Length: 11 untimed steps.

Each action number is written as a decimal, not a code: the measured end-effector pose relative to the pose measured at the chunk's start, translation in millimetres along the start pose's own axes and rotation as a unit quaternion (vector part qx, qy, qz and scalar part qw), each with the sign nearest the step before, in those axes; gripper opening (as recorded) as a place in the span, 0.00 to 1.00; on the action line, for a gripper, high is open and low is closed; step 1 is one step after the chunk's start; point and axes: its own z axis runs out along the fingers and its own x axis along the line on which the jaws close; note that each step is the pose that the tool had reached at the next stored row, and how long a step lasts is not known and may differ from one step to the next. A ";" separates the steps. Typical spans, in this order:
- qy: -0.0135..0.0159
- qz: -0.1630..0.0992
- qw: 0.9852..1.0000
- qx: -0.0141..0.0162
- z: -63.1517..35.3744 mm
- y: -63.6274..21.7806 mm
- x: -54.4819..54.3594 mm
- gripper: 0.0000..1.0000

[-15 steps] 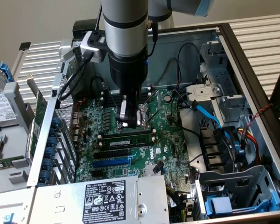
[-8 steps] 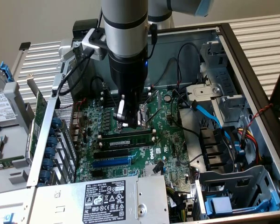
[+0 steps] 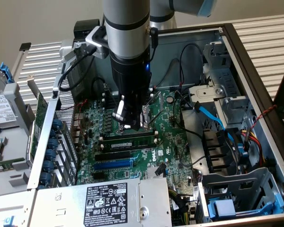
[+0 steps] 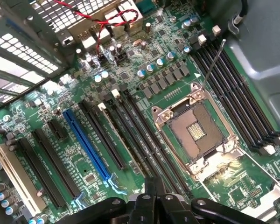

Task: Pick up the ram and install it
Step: 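Press down the ram until it locks into place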

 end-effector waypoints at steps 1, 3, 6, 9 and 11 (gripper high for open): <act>0.000 0.008 1.000 0.000 0.1 0.0 0.0 0.11; -0.001 0.025 1.000 0.001 0.3 0.0 0.0 0.11; -0.002 0.049 0.999 0.002 0.6 0.0 0.0 0.11; -0.003 0.074 0.997 0.003 0.8 0.0 0.0 0.11; -0.004 0.090 0.996 0.004 1.0 0.0 0.0 0.11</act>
